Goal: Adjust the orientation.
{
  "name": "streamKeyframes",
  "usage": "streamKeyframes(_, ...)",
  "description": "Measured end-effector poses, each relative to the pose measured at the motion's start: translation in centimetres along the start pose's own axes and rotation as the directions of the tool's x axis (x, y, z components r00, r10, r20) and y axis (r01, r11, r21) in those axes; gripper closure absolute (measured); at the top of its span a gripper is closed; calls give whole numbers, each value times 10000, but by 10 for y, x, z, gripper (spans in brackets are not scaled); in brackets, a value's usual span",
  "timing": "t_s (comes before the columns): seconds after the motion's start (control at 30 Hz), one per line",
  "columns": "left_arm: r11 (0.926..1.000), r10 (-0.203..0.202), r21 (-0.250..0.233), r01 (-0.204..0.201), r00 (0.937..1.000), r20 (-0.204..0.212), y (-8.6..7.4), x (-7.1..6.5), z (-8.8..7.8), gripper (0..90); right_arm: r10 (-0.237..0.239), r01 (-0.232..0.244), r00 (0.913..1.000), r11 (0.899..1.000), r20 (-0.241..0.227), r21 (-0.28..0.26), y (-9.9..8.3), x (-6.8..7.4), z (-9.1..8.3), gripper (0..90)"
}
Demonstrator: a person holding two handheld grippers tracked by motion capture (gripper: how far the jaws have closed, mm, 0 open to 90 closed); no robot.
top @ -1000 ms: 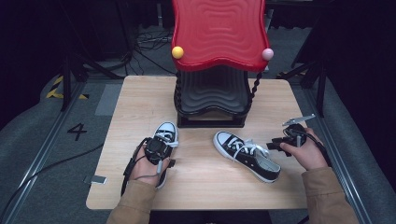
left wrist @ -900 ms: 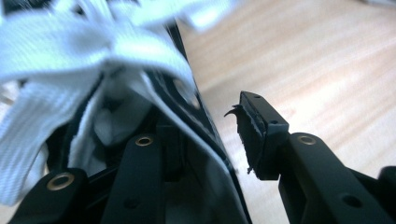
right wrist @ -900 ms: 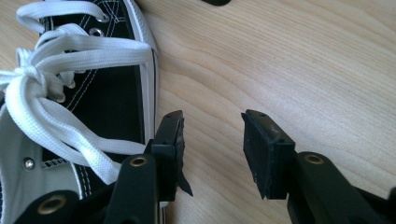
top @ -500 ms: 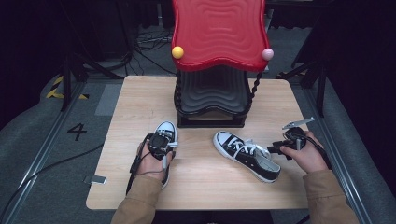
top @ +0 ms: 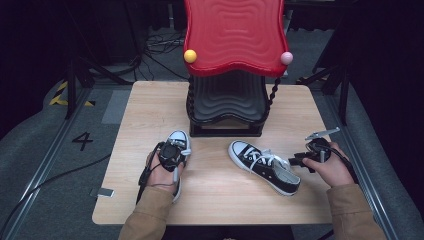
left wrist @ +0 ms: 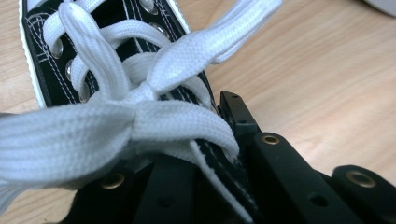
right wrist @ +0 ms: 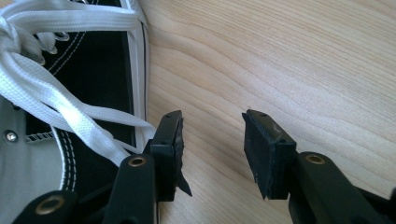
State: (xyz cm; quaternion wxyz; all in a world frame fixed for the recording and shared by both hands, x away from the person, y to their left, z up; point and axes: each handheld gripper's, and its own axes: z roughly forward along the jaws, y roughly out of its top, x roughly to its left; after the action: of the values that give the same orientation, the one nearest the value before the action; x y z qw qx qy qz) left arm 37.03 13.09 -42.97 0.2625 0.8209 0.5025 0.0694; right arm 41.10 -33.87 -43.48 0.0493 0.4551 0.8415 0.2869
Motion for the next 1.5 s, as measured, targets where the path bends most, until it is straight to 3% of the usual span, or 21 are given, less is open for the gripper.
streamKeyframes(0.17, 9992, 324, -230, -323, 9995, 33, 4, -10, -14, 840, 12, -12, 10000, 10000, 13, -76, 0, 0, -2, 584)
streamKeyframes(0.37, 9956, 775, -569, -747, 9957, 504, 11, -27, -36, 838, 25, -24, 10000, 10000, 20, -56, 0, 0, -2, 584)
streamKeyframes(0.93, 9869, 1383, -941, -1310, 9875, 759, 23, -46, -61, 834, 282, -282, 9996, 9996, 23, -34, -8, -4, -3, 583)
streamKeyframes(1.07, 9811, 1644, -1163, -1549, 9834, 767, 31, -52, -70, 834, 326, -326, 9995, 9994, 56, -95, -11, -7, -6, 583)
streamKeyframes(1.5, 9745, 1737, -1540, -1631, 9831, 582, 71, -63, -80, 833, 166, -165, 9998, 9998, 91, -119, -7, -11, -7, 583)
